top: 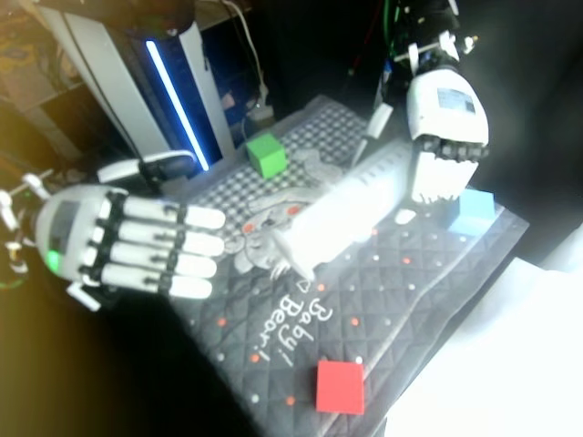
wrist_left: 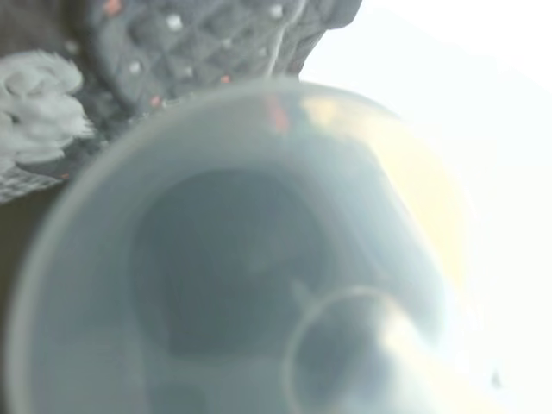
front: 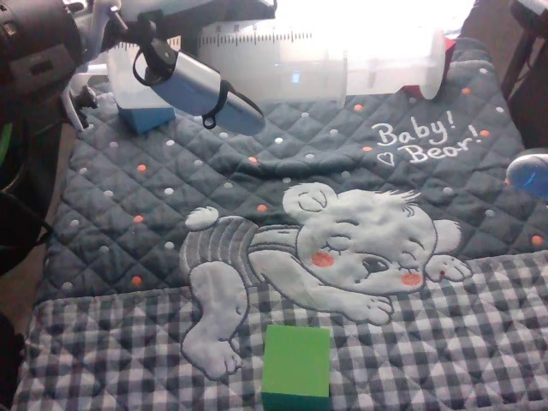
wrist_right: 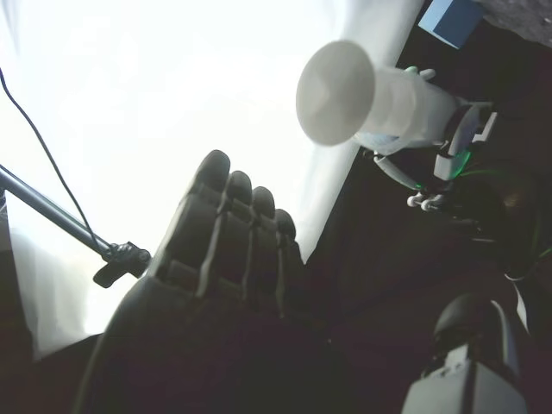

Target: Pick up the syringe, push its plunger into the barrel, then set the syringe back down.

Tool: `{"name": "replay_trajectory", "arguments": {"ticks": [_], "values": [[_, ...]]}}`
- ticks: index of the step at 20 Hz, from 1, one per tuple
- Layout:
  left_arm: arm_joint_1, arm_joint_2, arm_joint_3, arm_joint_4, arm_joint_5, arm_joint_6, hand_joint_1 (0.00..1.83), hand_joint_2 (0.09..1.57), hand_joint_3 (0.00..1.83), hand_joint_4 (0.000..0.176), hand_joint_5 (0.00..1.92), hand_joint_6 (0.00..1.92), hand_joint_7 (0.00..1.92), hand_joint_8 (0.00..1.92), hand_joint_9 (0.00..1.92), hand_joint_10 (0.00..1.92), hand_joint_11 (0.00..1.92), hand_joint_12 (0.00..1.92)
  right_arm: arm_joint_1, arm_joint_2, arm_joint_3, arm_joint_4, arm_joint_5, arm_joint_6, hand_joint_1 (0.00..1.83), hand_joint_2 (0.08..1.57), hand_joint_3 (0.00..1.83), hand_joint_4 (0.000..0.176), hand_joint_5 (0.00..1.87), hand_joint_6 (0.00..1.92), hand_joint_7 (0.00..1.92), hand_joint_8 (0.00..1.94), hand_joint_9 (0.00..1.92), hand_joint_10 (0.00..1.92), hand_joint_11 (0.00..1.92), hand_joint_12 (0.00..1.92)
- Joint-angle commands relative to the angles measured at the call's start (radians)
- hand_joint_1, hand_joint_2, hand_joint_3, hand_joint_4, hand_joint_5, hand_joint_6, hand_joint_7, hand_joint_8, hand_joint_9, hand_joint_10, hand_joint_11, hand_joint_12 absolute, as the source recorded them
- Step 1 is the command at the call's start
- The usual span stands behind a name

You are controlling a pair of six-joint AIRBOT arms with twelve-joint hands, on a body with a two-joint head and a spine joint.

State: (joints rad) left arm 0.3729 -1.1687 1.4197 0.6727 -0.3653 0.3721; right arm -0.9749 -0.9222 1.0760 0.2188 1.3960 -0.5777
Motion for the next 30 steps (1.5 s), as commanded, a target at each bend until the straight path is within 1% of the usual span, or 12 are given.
{"name": "replay_trajectory", "arguments": {"ticks": [1,4,5,6,7,9,14,16,19,22,27,30], "values": [[-0.015,0.009,-0.005,-0.035,-0.118,-0.011,1.43,1.16,0.00,0.000,1.01,1.92,1.37,1.92,1.41,1.92,1.23,1.92,0.008,0.000,0.008,0.013,0.127,0.008,0.25,0.83,0.00,0.000,0.15,0.01,0.21,0.01,0.22,0.01,0.20,0.14],[-0.023,0.022,-0.018,-0.032,-0.135,-0.011,1.45,1.16,0.00,0.000,1.03,1.92,1.37,1.92,1.43,1.92,1.29,1.92,0.009,-0.018,0.024,0.021,0.127,0.033,0.28,0.81,0.00,0.000,0.17,0.01,0.21,0.00,0.23,0.00,0.20,0.14],[-0.025,0.023,-0.020,-0.031,-0.137,-0.011,1.47,1.16,0.00,0.000,1.01,1.92,1.37,1.92,1.47,1.92,1.47,1.92,0.009,-0.023,0.025,0.024,0.128,0.036,0.25,0.78,0.00,0.000,0.14,0.00,0.17,0.00,0.20,0.00,0.17,0.12],[-0.026,0.024,-0.020,-0.031,-0.138,-0.011,1.47,1.16,0.00,0.000,1.01,1.92,1.37,1.92,1.47,1.92,1.47,1.92,0.009,-0.029,0.025,0.028,0.128,0.036,0.25,0.78,0.00,0.000,0.14,0.00,0.17,0.00,0.20,0.00,0.17,0.12],[-0.024,0.024,-0.020,-0.032,-0.138,-0.011,1.51,1.15,0.00,0.000,1.01,1.92,1.39,1.92,1.51,1.92,1.54,1.92,0.009,-0.038,0.026,0.033,0.130,0.036,0.25,0.76,0.00,0.000,0.13,0.00,0.16,0.00,0.17,0.00,0.16,0.12],[-0.019,0.023,-0.013,-0.061,-0.151,-0.011,1.51,1.14,0.00,0.000,1.01,1.92,1.38,1.92,1.50,1.92,1.50,1.92,0.014,-0.065,0.034,0.047,0.142,0.045,0.27,0.77,0.00,0.000,0.11,0.00,0.15,0.00,0.15,0.00,0.15,0.11],[-0.022,0.023,-0.016,-0.061,-0.166,-0.011,1.47,1.14,0.00,0.000,1.05,1.92,1.38,1.92,1.51,1.92,1.53,1.92,0.019,-0.103,0.049,0.062,0.148,0.061,0.27,0.79,0.00,0.000,0.10,0.00,0.14,0.00,0.15,0.00,0.14,0.10],[-0.025,0.023,-0.023,-0.061,-0.173,-0.012,1.53,1.13,0.00,0.000,1.07,1.92,1.40,1.92,1.55,1.92,1.57,1.92,0.027,-0.110,0.050,0.062,0.148,0.061,0.23,0.82,0.01,0.000,0.10,0.00,0.14,0.00,0.14,0.00,0.14,0.10],[-0.030,0.022,-0.029,-0.058,-0.183,-0.012,1.46,1.16,0.00,0.000,1.07,1.92,1.39,1.92,1.52,1.92,1.54,1.92,0.031,-0.118,0.053,0.061,0.148,0.061,0.25,0.80,0.00,0.000,0.09,0.00,0.14,0.00,0.14,0.00,0.12,0.09],[-0.034,0.015,-0.028,-0.052,-0.185,-0.012,1.50,1.16,0.00,0.000,1.06,1.92,1.40,1.92,1.54,1.92,1.56,1.92,0.039,-0.124,0.053,0.055,0.148,0.061,0.25,0.80,0.00,0.000,0.09,0.00,0.15,0.00,0.15,0.01,0.13,0.08],[-0.044,0.007,-0.025,-0.054,-0.191,-0.012,1.43,1.18,0.00,0.000,1.09,1.92,1.40,1.92,1.52,1.92,1.52,1.92,0.052,-0.135,0.053,0.035,0.147,0.061,0.26,0.78,0.00,0.000,0.10,0.00,0.14,0.00,0.14,0.00,0.13,0.08],[-0.046,0.004,-0.024,-0.054,-0.193,-0.012,1.43,1.19,0.00,0.000,1.08,1.92,1.37,1.92,1.49,1.92,1.49,1.92,0.056,-0.141,0.053,0.025,0.144,0.061,0.26,0.81,0.01,0.000,0.05,0.00,0.09,0.00,0.08,0.00,0.07,0.05]]}}
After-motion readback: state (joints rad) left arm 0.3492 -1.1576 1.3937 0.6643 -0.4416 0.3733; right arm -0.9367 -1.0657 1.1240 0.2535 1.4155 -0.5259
